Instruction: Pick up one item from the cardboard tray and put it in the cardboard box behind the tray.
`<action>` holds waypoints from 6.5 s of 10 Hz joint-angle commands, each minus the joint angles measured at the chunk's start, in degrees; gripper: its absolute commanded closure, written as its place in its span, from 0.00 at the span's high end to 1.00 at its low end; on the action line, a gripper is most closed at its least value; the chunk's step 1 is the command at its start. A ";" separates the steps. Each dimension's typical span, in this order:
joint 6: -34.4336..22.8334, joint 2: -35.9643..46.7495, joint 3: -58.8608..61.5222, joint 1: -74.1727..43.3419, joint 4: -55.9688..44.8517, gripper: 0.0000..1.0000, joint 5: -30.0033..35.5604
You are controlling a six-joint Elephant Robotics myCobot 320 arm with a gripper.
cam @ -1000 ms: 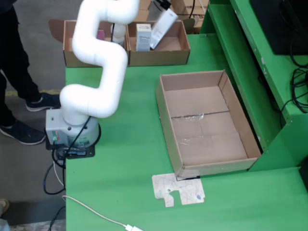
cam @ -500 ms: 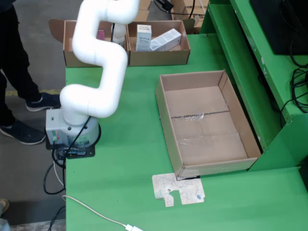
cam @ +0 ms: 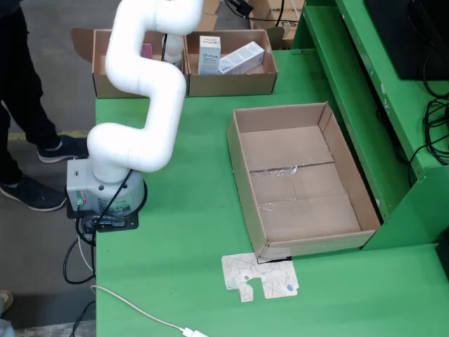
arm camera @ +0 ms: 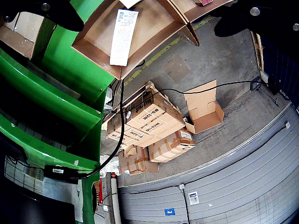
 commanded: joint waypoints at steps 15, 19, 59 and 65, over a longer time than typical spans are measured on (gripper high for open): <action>2.20 5.47 1.49 -5.88 -3.07 1.00 7.12; -4.79 6.97 1.49 -14.45 -5.09 1.00 10.92; -31.21 23.51 1.49 -70.71 -64.41 1.00 38.23; -29.31 23.92 1.49 -70.91 -65.48 1.00 38.86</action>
